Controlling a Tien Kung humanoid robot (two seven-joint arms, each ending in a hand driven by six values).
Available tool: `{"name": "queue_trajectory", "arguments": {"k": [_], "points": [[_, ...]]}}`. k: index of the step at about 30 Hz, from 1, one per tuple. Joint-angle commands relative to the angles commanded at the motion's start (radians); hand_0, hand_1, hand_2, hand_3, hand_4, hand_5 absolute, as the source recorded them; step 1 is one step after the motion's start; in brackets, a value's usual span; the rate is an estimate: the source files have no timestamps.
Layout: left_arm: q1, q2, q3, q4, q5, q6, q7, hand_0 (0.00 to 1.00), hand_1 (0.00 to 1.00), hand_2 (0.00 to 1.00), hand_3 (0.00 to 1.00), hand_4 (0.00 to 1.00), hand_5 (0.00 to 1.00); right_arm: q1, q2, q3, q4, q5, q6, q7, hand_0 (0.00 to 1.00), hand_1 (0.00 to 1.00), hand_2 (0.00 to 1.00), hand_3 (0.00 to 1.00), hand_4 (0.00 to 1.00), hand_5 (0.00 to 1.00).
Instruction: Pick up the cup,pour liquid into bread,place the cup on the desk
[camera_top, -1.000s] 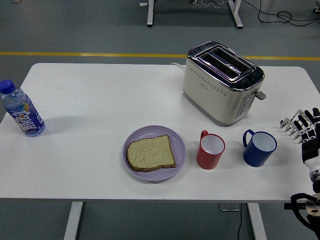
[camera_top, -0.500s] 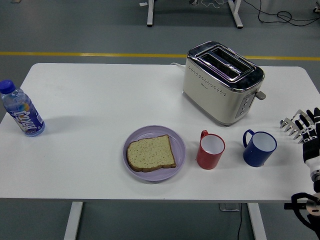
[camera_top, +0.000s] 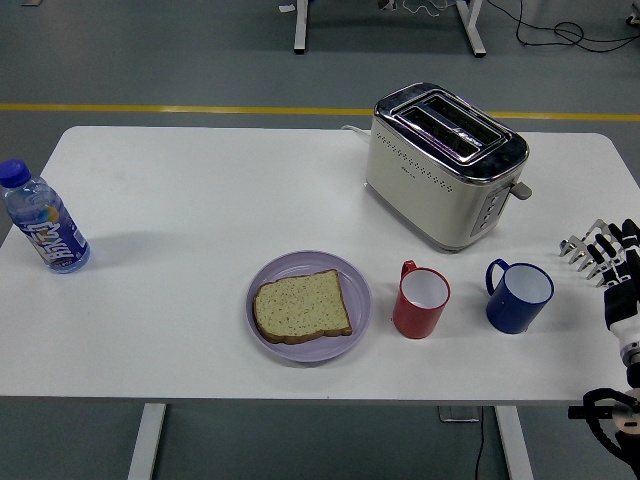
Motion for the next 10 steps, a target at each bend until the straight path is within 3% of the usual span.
{"name": "queue_trajectory", "arguments": {"k": [1,10], "points": [[0.0,0.0,-0.001,0.0,0.003,0.0,0.001,0.684,0.692,0.696,0.552,0.251,0.998,0.0,0.0,0.001,-0.001,-0.003,0.002,-0.003,0.689,0.562,0.623,0.609,0.742,0.215],[0.007,-0.001,-0.014,0.0,0.025,-0.001,0.008,0.684,0.692,0.695,0.551,0.251,0.998,-0.005,-0.004,0.007,-0.006,-0.008,0.056,-0.043,0.688,0.563,0.625,0.609,0.744,0.228]]}}
